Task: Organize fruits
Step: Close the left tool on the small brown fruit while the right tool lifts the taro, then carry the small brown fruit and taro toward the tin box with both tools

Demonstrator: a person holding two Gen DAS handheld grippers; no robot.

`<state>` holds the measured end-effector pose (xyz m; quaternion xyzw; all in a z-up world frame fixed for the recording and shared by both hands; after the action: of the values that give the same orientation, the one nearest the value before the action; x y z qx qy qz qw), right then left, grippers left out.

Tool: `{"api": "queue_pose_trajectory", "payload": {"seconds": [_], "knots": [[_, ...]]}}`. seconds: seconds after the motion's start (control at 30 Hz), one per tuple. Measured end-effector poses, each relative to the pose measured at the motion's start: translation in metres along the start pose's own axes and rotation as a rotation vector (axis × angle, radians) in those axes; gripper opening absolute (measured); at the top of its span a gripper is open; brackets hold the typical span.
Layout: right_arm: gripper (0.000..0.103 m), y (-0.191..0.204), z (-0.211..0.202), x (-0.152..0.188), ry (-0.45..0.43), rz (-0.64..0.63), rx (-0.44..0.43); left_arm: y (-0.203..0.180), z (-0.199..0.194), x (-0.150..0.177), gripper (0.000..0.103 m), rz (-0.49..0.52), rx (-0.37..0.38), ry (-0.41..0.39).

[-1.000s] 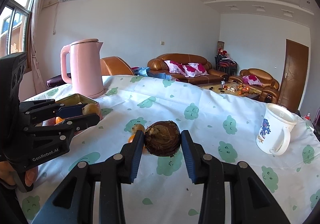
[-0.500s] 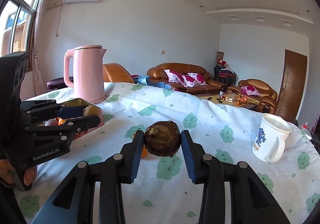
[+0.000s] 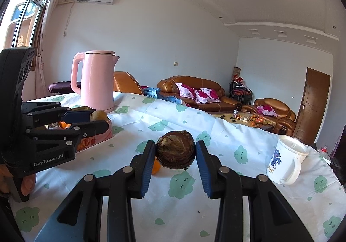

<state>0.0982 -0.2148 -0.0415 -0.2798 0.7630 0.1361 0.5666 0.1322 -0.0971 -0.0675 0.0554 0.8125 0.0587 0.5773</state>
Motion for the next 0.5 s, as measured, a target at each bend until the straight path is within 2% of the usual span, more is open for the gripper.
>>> {"api": "queue_pose_trajectory", "payload": {"seconds": [0.37,0.5], "knots": [[0.040,0.0040,-0.0010,-0.0016,-0.004,-0.017,0.007,0.0016,-0.0039,-0.0006,0.028,-0.006,0.010,-0.008],[0.040,0.0075,0.0010,-0.0032,0.000,0.000,-0.015,0.0062,-0.0064,-0.0003,0.028,-0.016,0.018,-0.007]]}}
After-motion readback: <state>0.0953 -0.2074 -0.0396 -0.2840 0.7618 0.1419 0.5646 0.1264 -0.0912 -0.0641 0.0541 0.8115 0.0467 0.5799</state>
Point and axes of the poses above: each gripper's, at about its wrist camera, not at the fingertips, and z roughly the way its jaws point, y to its left, x to its underside, the point moved 6 cm from there along z, roughly the way its jaws point, and after that the axes turned 8 degrees about -x, right-handed, at the moved point
